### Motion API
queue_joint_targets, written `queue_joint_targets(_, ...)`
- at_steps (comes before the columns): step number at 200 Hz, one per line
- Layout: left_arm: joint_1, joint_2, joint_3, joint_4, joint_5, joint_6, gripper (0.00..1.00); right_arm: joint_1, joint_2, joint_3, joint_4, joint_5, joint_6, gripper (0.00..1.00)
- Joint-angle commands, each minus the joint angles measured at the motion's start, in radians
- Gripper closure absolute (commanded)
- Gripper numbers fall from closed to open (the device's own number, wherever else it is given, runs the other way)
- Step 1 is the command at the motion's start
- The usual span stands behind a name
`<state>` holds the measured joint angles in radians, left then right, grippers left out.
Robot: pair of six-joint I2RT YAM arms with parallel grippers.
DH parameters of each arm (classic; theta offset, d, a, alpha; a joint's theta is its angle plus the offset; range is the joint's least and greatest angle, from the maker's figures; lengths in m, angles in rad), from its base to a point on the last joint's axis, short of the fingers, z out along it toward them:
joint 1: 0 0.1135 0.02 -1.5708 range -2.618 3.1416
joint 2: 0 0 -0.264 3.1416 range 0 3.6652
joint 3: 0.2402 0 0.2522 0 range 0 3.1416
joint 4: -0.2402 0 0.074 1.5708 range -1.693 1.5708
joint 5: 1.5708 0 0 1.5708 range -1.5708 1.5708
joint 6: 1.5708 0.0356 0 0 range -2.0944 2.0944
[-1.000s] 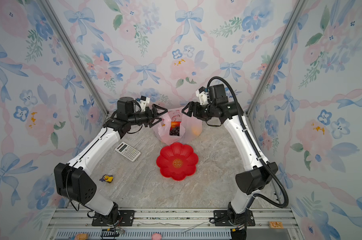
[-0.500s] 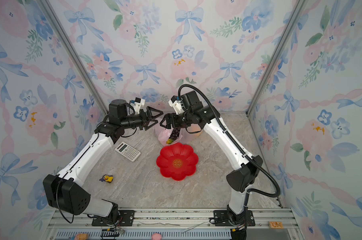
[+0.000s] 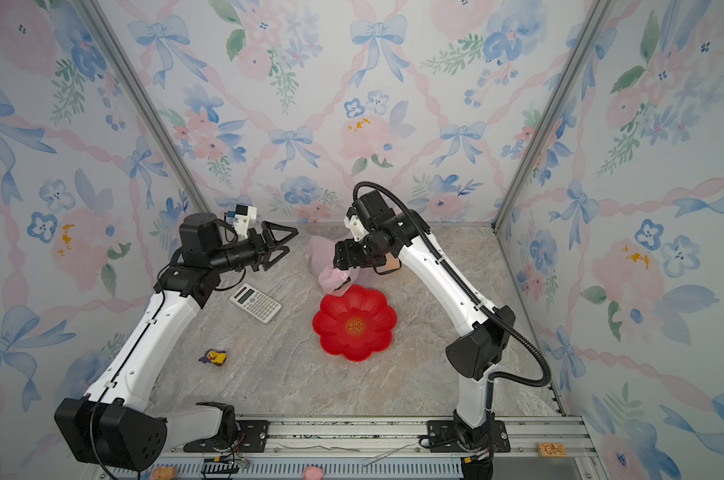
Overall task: Place the fruits into the plastic bag
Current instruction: 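Lower the filled bag onto the table beside the red bowl with both grippers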
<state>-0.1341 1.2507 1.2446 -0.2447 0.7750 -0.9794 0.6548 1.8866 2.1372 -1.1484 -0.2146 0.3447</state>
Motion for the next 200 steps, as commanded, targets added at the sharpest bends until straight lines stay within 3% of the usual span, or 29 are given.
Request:
queue_joint_targets(1,0.011,-0.015,-0.026,-0.014,0.006,0.005,0.06,0.012,-0.013,-0.066,-0.02,0.029,0.013,0.24)
queue_joint_targets(16,0.015,-0.018,-0.035,-0.013,0.002,0.005,0.06,0.004,-0.022,-0.111,0.027,0.018,0.019,0.3)
queue_joint_targets(57,0.028,-0.037,-0.065,-0.013,-0.014,0.01,0.07,-0.106,-0.051,-0.245,0.154,0.006,0.041,0.89)
queue_joint_targets(74,0.038,-0.052,-0.087,-0.013,-0.02,0.013,0.07,-0.175,-0.063,-0.288,0.204,0.058,0.022,1.0)
queue_joint_targets(109,0.061,-0.081,-0.143,-0.014,-0.061,0.029,0.09,-0.29,-0.019,-0.307,0.326,0.182,-0.026,1.0)
queue_joint_targets(143,0.076,-0.091,-0.186,-0.016,-0.085,0.045,0.1,-0.334,0.103,-0.271,0.39,0.299,-0.076,1.0)
queue_joint_targets(200,0.105,-0.113,-0.252,-0.017,-0.106,0.051,0.11,-0.379,0.28,-0.194,0.395,0.308,-0.079,1.0)
